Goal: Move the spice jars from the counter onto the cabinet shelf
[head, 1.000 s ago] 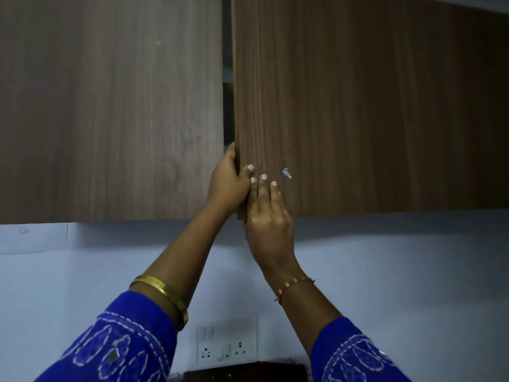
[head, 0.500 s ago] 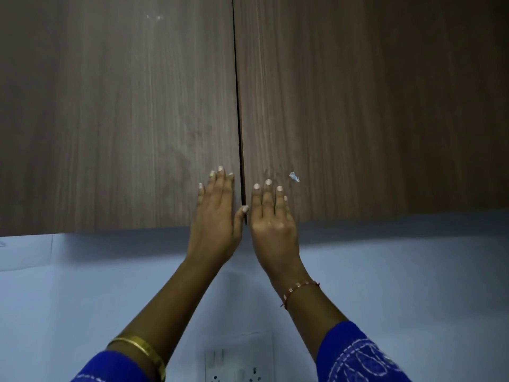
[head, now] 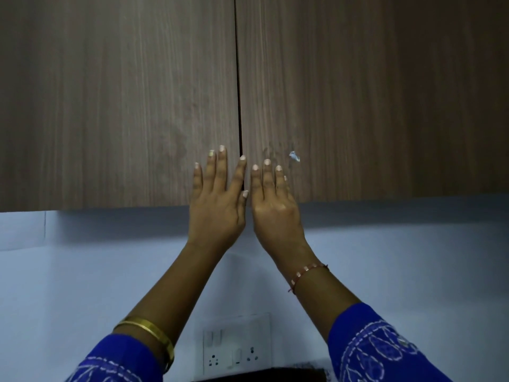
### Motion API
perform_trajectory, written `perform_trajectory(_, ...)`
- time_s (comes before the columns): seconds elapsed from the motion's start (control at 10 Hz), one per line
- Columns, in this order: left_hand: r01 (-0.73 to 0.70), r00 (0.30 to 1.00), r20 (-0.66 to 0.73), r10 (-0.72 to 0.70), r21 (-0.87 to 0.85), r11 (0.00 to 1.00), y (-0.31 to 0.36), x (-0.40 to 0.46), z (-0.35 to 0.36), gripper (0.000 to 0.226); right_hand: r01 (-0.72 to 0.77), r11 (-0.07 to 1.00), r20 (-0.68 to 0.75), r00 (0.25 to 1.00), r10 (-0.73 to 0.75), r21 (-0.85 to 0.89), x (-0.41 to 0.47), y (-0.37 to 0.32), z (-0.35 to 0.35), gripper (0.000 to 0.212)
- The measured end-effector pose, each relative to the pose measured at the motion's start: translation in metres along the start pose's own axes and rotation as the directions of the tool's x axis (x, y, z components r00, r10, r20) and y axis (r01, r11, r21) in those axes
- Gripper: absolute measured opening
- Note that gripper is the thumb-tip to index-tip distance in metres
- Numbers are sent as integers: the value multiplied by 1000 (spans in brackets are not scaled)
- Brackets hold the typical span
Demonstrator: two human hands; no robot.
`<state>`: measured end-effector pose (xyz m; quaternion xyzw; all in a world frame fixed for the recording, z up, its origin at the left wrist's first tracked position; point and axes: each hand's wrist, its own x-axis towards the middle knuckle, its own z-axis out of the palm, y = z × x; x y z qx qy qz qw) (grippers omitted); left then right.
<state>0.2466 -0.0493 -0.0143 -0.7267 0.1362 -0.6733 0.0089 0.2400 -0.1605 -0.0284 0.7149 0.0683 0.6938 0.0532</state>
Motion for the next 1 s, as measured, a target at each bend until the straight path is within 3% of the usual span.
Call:
perform_trajectory(0.2, -57, 996, 67, 52, 63, 996, -1, -11, -4, 56, 18, 995, 77, 997, -26, 97, -4, 4, -10, 69)
perform_trajectory(0.4, -137, 974, 194, 114, 111, 984, 0, -26, -20, 60, 27, 988, 239, 969, -64, 155, -10, 8, -23, 80)
perform_trajectory(0.5, -129, 922, 374, 97, 62, 990, 1, -28, -33, 60, 28, 984, 332, 939, -86, 176, -12, 11, -33, 82)
perform_trajectory(0.6, -134, 887, 449, 110, 22, 991, 2, -34, -46, 60, 32, 983, 445, 888, -111, 181, -15, 14, -42, 73)
perform_trajectory(0.8, -103, 852, 511, 114, -51, 993, -2, -54, -70, 58, 73, 990, 449, 886, -119, 118, -28, 11, -62, 65)
perform_trajectory(1.0, -41, 859, 506, 81, -90, 995, -17, -68, -93, 58, 9, 995, 450, 891, -54, 101, -43, 8, -81, 65)
